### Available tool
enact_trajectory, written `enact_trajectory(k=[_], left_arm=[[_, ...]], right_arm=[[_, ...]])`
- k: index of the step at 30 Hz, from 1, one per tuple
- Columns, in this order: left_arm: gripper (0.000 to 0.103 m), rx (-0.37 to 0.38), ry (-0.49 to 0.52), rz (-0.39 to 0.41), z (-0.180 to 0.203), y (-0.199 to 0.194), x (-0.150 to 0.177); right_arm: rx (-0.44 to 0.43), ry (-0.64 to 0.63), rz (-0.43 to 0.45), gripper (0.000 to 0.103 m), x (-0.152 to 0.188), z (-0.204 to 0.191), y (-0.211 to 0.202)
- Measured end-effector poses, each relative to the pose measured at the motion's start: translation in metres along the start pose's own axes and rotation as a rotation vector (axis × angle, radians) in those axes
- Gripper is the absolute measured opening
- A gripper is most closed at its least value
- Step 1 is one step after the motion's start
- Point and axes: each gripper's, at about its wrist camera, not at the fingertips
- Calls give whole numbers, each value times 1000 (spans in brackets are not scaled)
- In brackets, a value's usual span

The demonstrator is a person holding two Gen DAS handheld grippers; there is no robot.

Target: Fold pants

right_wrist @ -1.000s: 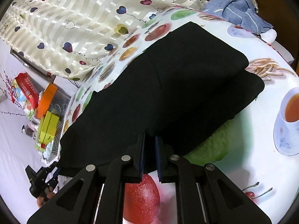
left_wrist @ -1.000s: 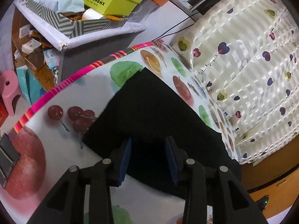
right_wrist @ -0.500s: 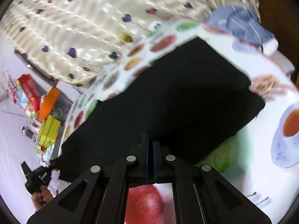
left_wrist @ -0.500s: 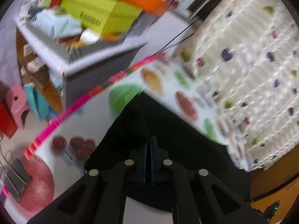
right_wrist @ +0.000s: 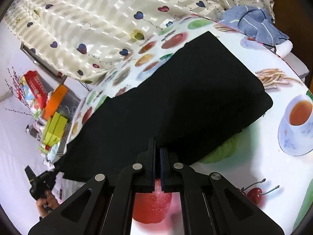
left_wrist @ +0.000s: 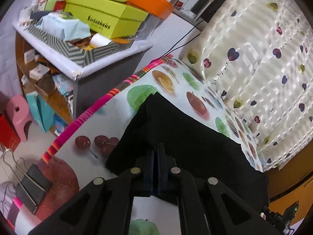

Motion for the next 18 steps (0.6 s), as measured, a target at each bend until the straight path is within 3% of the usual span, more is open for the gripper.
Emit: enact_trajectory(k=[3,8,11,18], left_arm=[[4,-17,-20,-41,-7,10,6],[4,-10,15,-11,-9,-2,12],[4,-36,14,-52,-13,12,15],[5,-98,110,-36,-4,4,26]], right_arm=[[-5,54,-32,3,5,12,10],[-6,13,-17,3,8,7,1],[-12,24,-36,3,9,14,8],[24,10,-51,7,15,15,-1]])
Point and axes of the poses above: each gripper's, at about its wrist camera, not at the fingertips, and y roughly the way its jaws point, z to its right, x to its underside, and after that the axes turned 11 degrees about -z, right-handed
